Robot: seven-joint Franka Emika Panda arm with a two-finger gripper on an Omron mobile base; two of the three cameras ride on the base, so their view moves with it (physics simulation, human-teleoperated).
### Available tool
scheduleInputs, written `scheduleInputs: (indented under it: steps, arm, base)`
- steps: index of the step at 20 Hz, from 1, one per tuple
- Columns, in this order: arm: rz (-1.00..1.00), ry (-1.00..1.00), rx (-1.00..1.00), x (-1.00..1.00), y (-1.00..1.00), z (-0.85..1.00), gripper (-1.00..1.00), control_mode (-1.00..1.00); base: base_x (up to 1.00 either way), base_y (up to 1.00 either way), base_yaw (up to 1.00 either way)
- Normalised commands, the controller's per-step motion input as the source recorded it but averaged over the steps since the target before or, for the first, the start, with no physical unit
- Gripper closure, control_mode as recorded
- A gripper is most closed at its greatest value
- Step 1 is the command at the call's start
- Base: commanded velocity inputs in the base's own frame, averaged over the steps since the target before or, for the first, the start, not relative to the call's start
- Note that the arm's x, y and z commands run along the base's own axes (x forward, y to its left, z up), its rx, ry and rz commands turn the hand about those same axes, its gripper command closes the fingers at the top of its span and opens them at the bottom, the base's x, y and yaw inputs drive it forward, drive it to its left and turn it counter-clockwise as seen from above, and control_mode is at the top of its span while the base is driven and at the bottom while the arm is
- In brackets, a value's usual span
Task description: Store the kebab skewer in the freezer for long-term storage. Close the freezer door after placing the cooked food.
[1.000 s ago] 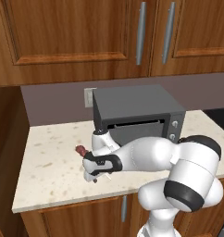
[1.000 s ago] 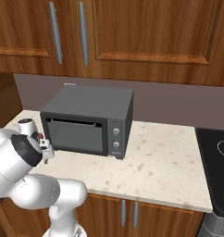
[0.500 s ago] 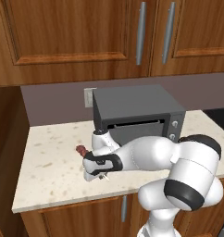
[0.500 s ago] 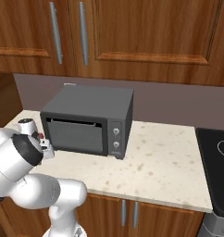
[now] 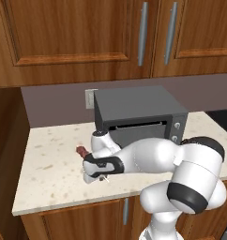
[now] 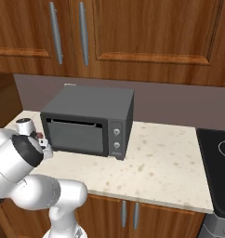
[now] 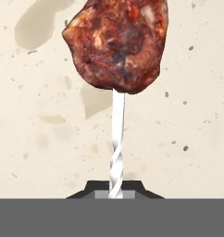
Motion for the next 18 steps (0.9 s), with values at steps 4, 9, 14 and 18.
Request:
scheduleInputs:
  steps: [4,9,14,18]
  arm:
    - [-0.02,-0.1,0.0,-0.32,0.0,0.83,1.0,-1.0]
    - [-0.03,-0.02,0.0,-0.36,-0.01,1.0,1.0,-1.0]
    - [0.0,-0.03,0.01,-0.53,-0.07,0.89,1.0,-1.0]
    - [0.0,-0.05,0.05,-0.65,-0.2,0.87,1.0,-1.0]
  base:
    - [0.0,0.0,0.0]
    - [0.0,0.0,0.0]
    - [0.0,0.0,0.0]
    - [0.0,0.0,0.0]
